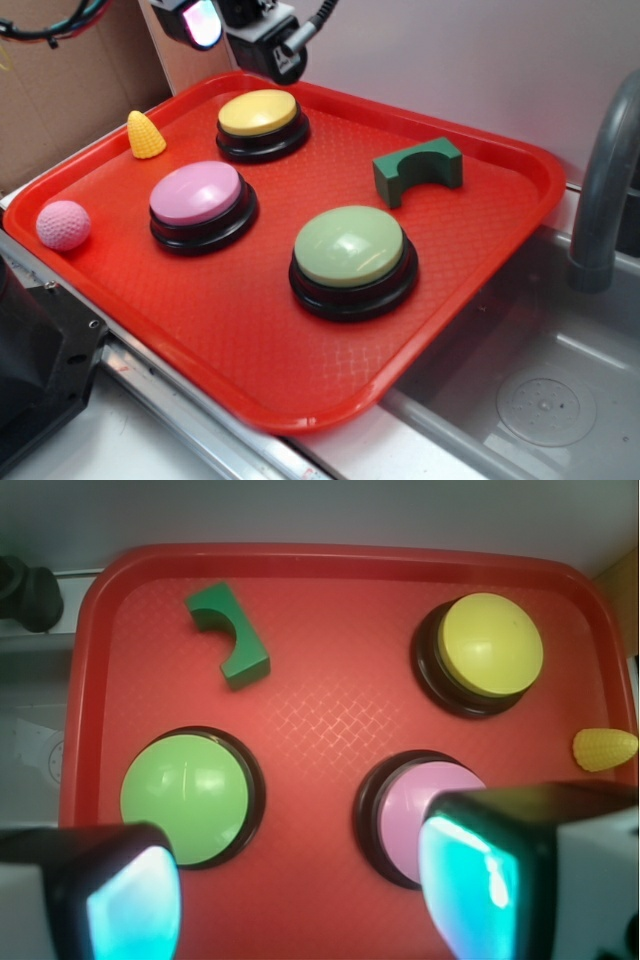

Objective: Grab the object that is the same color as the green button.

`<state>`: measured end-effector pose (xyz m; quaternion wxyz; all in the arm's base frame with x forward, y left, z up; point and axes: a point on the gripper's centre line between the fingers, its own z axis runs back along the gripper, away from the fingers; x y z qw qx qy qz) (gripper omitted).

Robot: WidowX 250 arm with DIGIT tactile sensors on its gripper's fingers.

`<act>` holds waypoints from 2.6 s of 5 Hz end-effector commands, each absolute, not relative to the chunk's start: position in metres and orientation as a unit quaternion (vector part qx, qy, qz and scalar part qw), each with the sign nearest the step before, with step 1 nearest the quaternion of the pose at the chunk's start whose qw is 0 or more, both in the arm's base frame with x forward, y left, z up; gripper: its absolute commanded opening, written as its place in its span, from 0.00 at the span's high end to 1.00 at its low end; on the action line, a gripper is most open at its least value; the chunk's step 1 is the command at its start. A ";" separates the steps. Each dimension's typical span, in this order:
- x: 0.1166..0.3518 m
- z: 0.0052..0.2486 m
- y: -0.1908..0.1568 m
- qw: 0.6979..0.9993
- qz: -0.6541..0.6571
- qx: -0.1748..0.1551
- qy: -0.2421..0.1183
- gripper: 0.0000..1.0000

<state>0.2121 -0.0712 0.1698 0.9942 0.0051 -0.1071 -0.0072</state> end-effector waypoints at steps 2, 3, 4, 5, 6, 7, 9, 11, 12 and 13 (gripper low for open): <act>0.255 0.157 -0.094 0.989 -0.048 0.018 -0.142 0.00; 0.282 0.131 -0.101 0.987 -0.063 0.035 -0.141 0.00; 0.297 0.100 -0.088 0.987 -0.050 0.031 -0.148 0.00; 0.310 0.083 -0.083 0.988 -0.055 0.033 -0.140 0.00; 0.314 0.062 -0.081 0.991 -0.062 0.029 -0.119 0.00; 0.321 0.052 -0.083 0.990 -0.070 0.024 -0.121 0.00; 0.321 0.052 -0.083 0.990 -0.070 0.024 -0.121 0.00; 0.334 0.051 -0.087 0.993 -0.062 0.030 -0.096 0.00; 0.344 0.046 -0.092 0.993 -0.070 0.023 -0.097 0.00; 0.345 0.034 -0.096 0.994 -0.076 0.018 -0.082 0.00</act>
